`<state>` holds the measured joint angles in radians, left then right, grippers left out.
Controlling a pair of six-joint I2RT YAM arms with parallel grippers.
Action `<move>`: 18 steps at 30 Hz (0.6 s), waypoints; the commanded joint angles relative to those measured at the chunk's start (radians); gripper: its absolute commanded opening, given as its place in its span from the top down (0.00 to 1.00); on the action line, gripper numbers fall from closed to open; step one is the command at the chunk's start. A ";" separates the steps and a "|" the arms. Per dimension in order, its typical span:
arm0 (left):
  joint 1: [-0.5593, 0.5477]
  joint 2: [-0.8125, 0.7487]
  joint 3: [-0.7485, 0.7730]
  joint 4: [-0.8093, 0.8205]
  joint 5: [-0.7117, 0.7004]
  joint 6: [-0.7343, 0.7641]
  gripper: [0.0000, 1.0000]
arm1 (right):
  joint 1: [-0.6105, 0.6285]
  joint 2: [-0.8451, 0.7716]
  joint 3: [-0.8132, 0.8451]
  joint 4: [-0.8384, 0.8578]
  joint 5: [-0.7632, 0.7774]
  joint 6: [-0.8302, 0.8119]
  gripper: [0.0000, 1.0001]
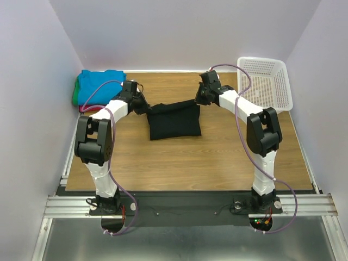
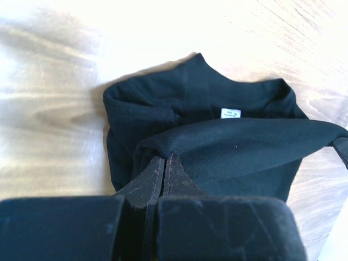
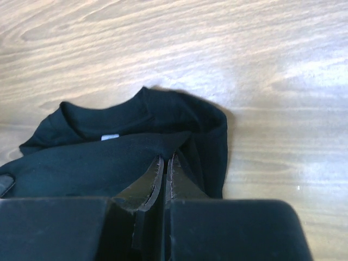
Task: Fold and stack the t-shirts
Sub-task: Fold the tshirt
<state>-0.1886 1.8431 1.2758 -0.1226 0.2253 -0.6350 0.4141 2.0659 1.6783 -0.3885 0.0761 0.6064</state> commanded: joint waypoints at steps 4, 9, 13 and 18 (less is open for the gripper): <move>0.014 0.042 0.102 0.011 0.000 0.054 0.81 | -0.037 0.081 0.090 0.033 0.025 -0.030 0.98; 0.014 0.021 0.128 0.000 0.025 0.103 0.17 | -0.049 0.069 0.080 0.033 0.017 -0.027 0.54; 0.014 -0.050 0.061 -0.011 0.002 0.158 0.04 | -0.049 -0.002 0.035 0.031 0.005 -0.046 0.27; 0.014 -0.151 -0.075 0.021 0.022 0.204 0.02 | -0.049 -0.142 -0.104 0.033 -0.047 -0.066 0.00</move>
<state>-0.1806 1.8038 1.2747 -0.1230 0.2333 -0.4969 0.3634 2.0609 1.6367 -0.3836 0.0696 0.5709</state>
